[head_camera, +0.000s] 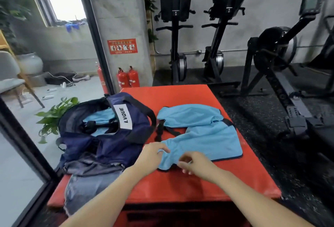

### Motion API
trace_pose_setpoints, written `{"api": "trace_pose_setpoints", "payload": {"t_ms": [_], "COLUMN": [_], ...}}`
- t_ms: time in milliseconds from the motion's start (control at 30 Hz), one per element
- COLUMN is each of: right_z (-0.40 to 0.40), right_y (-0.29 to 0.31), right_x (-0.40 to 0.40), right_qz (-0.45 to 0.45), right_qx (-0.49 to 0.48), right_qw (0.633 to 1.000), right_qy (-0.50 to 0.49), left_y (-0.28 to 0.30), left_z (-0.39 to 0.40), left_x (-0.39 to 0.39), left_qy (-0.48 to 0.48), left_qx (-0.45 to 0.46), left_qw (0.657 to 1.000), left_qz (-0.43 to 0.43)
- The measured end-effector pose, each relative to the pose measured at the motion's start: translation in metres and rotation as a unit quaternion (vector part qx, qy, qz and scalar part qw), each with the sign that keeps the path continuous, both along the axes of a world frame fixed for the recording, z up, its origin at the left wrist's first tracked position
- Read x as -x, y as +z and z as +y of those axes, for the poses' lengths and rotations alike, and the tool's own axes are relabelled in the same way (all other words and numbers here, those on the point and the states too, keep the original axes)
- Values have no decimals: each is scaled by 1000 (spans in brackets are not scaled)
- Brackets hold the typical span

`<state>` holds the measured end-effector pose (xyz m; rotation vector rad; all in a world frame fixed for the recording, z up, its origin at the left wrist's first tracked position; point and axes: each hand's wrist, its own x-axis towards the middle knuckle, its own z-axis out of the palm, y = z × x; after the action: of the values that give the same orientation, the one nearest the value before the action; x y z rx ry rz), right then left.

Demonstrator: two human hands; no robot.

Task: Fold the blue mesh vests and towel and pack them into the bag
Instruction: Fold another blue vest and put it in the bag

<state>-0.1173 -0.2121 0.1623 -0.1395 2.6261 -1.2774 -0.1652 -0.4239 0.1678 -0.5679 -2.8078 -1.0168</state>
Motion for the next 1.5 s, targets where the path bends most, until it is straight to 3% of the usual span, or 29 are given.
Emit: {"api": "trace_pose_setpoints", "payload": {"t_ms": [133, 233, 400, 500, 633, 767, 1000, 1167, 1400, 1500], "right_z": [29, 46, 70, 73, 67, 76, 139, 159, 167, 165], "right_y": [-9, -7, -17, -21, -26, -24, -21, -14, -7, -5], "right_x": [8, 14, 22, 20, 18, 25, 9, -24, -61, -64], "right_qz": [79, 94, 86, 99, 154, 196, 182, 165, 58, 53], "right_qx": [-75, -122, -179, -187, -278, -283, -184, -123, -262, -265], "right_qw": [994, 988, 979, 977, 947, 939, 958, 972, 963, 963], "right_qy": [-28, 6, 48, 33, 34, -18, -126, -117, -8, -15], "left_y": [-22, -27, -34, -34, -21, -11, -14, -16, -21, -13], "left_z": [12, 19, 28, 29, 34, 26, -8, -22, -33, -28], "left_x": [-11, -7, -1, 6, 11, 13, 2, -16, -43, -55], "left_qy": [-39, -63, -75, -75, -47, -46, -29, -56, -144, -162], "left_qx": [30, 95, 174, 129, 5, -2, 5, 14, 149, 174], "left_qw": [998, 993, 982, 987, 997, 996, 998, 998, 978, 969], "left_qz": [-33, -40, 28, 60, 63, 71, 60, 39, -22, -62]}}
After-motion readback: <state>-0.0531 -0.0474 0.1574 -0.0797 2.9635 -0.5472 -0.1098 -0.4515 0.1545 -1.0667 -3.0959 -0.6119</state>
